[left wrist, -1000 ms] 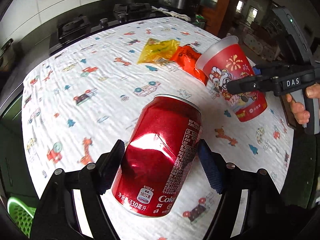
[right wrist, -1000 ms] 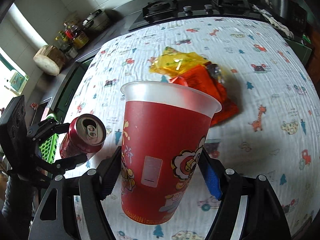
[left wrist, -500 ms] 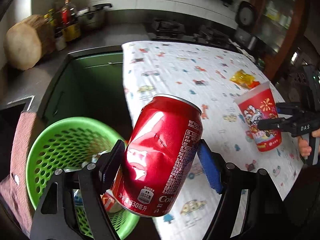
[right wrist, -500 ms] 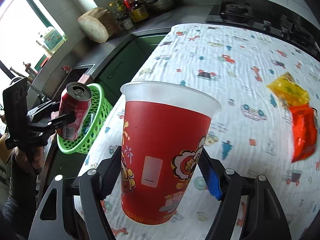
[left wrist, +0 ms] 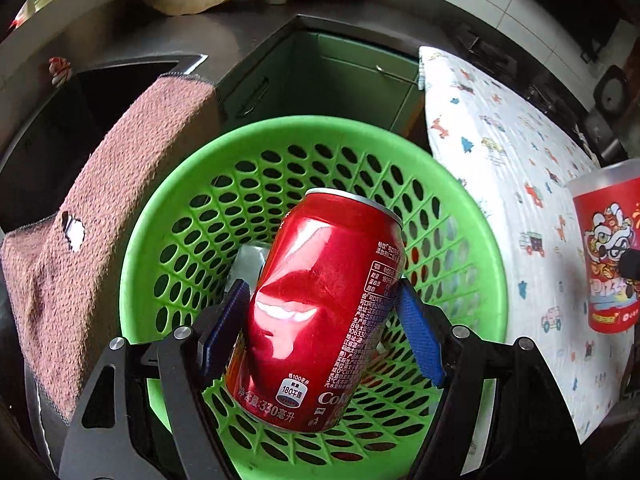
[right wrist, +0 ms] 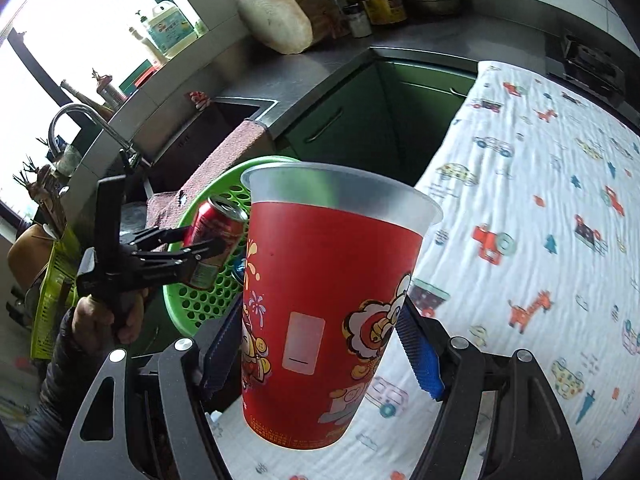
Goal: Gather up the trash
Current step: 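Drop the Coke can into the green basket with left tool while right tool carries the cup, then lower the red paper cup into the green basket and open the right tool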
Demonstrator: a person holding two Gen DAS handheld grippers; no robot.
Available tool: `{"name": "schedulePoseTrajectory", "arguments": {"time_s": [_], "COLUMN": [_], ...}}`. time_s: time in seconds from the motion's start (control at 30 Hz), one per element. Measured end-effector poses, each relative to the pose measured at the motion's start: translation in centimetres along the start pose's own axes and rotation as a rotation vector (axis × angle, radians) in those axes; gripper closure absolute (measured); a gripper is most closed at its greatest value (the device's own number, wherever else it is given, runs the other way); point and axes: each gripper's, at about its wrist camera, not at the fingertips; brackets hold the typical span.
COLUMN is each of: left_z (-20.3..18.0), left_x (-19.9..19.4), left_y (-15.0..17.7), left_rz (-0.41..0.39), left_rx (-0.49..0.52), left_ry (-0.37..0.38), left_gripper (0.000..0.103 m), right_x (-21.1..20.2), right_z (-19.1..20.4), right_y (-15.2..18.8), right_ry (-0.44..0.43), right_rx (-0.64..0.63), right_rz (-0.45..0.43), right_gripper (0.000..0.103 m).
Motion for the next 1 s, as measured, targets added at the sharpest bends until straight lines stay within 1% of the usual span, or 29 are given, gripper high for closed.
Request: {"name": "schedulePoseTrajectory", "arguments": {"time_s": [0.1, 0.27, 0.33, 0.37, 0.5, 0.73, 0.87, 1.0], "left_z": [1.0, 1.5, 1.4, 1.3, 0.8, 0.6, 0.7, 0.6], "left_x": [0.7, 1.5, 1.5, 1.5, 1.7, 2.1, 2.0, 1.1], "left_y": [1.1, 2.3, 2.7, 2.8, 2.9, 3.2, 3.5, 3.6], "left_rz": [0.029, 0.058, 0.054, 0.053, 0.060, 0.080, 0.078, 0.057], "left_rx": [-0.017, -0.021, -0.008, 0.003, 0.033, 0.011, -0.002, 0.004], "left_ry": [-0.007, -0.012, 0.008, 0.003, 0.009, 0.036, 0.046, 0.048], "left_gripper": [0.030, 0.030, 0.030, 0.030, 0.030, 0.028, 0.028, 0.028], "right_x": [1.9, 4.5, 5.3, 5.8, 7.4, 9.4, 10.1, 10.9], "right_z": [1.1, 2.4, 2.9, 3.2, 4.0, 5.1, 5.1, 5.4], "right_y": [-1.1, -2.6, -3.2, -3.5, -4.4, -4.8, -4.8, -4.9], "right_ry": [-0.020, -0.022, -0.002, 0.003, -0.002, 0.035, 0.053, 0.074], "right_rx": [-0.014, -0.037, -0.061, -0.068, -0.082, -0.143, -0.162, -0.183], "right_rz": [0.013, 0.038, 0.034, 0.033, 0.050, 0.061, 0.072, 0.088], "right_gripper": [0.033, 0.033, 0.033, 0.033, 0.033, 0.033, 0.032, 0.032]}}
Point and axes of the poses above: each gripper's, at about its wrist camera, not at the fingertips, and x roughly the way its jaws point, z to its left, y to its underside
